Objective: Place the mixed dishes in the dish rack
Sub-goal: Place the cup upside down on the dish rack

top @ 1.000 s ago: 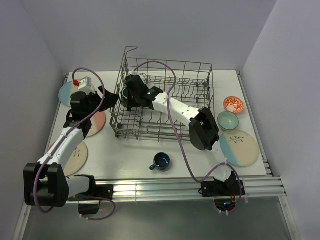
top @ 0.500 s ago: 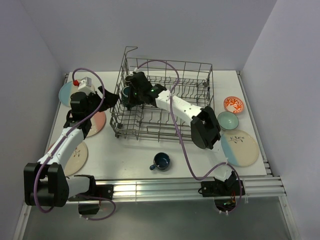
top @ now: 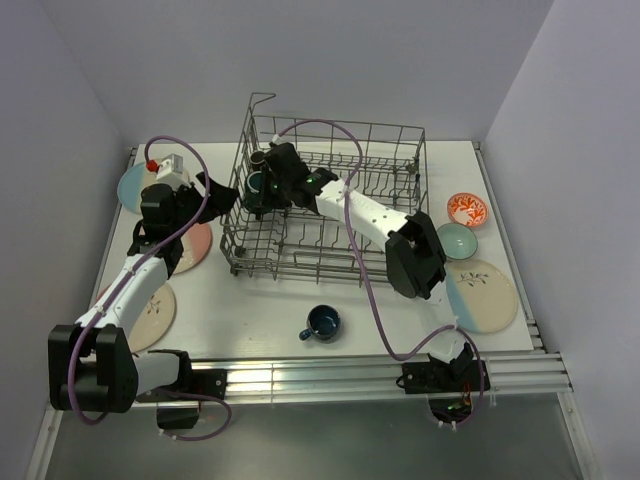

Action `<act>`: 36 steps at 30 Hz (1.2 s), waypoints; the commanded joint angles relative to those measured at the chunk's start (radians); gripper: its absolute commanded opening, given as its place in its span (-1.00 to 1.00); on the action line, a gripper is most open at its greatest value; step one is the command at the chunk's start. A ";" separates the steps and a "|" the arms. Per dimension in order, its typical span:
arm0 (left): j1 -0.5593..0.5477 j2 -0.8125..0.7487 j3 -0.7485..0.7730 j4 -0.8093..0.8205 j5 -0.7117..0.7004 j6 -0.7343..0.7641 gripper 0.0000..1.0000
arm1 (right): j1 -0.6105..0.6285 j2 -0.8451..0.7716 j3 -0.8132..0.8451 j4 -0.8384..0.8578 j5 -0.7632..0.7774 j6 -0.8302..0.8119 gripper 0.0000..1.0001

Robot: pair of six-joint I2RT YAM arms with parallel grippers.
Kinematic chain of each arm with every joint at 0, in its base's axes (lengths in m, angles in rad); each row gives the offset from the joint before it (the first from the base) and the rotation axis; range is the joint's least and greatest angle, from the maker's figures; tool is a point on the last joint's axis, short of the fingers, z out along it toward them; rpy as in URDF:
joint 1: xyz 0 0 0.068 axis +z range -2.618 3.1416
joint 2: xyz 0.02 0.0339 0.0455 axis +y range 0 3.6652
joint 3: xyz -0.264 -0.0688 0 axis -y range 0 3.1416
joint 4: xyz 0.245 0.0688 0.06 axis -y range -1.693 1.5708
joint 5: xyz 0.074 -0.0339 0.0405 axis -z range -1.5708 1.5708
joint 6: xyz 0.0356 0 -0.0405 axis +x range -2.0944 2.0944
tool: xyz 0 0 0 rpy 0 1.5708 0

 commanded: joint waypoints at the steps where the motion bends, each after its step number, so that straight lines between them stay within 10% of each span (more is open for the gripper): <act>1: -0.004 0.062 -0.055 -0.137 -0.041 0.065 0.68 | 0.023 -0.114 -0.020 0.013 -0.062 -0.018 -1.00; 36: -0.002 0.072 -0.056 -0.117 -0.035 0.059 0.68 | 0.072 -0.225 -0.154 0.019 -0.066 -0.135 -1.00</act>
